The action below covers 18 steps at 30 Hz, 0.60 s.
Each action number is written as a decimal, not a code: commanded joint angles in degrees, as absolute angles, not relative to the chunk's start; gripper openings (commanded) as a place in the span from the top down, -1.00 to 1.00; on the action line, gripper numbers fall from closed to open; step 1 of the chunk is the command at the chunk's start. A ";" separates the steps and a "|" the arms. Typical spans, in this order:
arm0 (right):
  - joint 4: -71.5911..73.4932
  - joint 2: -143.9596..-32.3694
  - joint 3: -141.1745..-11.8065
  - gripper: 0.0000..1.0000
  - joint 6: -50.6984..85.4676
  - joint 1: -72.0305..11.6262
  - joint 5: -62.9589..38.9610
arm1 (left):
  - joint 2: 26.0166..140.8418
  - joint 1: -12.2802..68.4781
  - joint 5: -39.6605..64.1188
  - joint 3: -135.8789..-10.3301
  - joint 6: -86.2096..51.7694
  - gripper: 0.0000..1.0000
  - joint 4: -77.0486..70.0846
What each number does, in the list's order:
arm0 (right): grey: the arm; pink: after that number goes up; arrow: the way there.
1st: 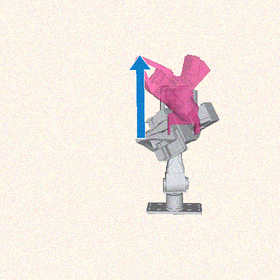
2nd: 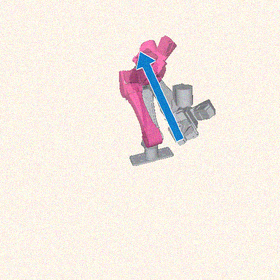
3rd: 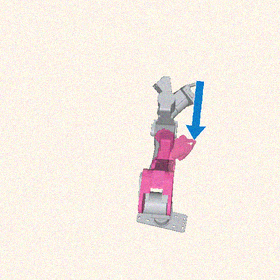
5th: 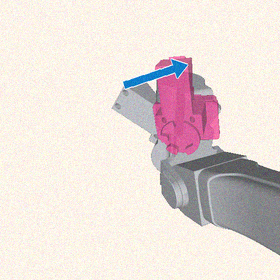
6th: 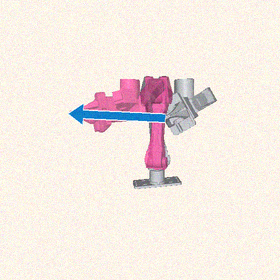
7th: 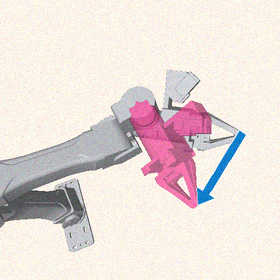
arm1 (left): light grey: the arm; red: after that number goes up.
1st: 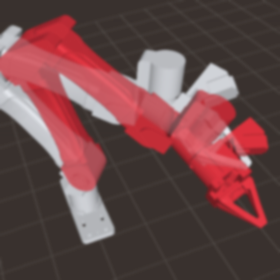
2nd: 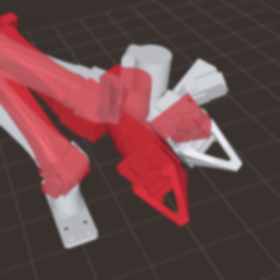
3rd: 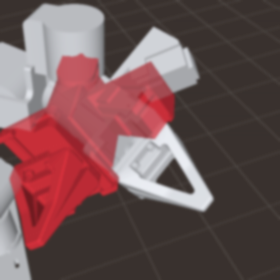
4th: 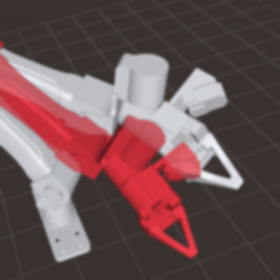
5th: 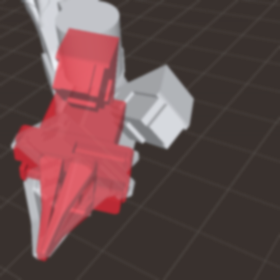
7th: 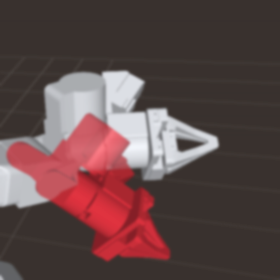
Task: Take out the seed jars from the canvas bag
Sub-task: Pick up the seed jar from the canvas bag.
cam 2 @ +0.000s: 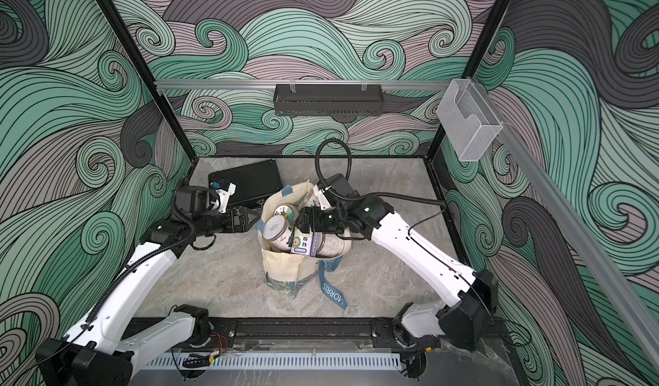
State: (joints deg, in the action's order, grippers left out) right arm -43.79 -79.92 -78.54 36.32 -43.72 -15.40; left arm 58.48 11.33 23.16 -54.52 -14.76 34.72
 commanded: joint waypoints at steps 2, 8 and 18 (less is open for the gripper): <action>-44.47 -81.73 -79.62 -0.80 34.89 -43.59 -15.99 | 57.13 11.68 22.54 -54.23 -14.06 -0.97 34.27; -44.13 -82.33 -78.07 -0.79 35.59 -43.77 -16.40 | 57.31 11.63 22.68 -54.32 -14.06 -0.97 34.19; -43.32 -85.13 -79.10 -0.63 36.83 -45.77 -17.40 | 57.28 11.69 22.59 -54.23 -14.04 -0.97 34.18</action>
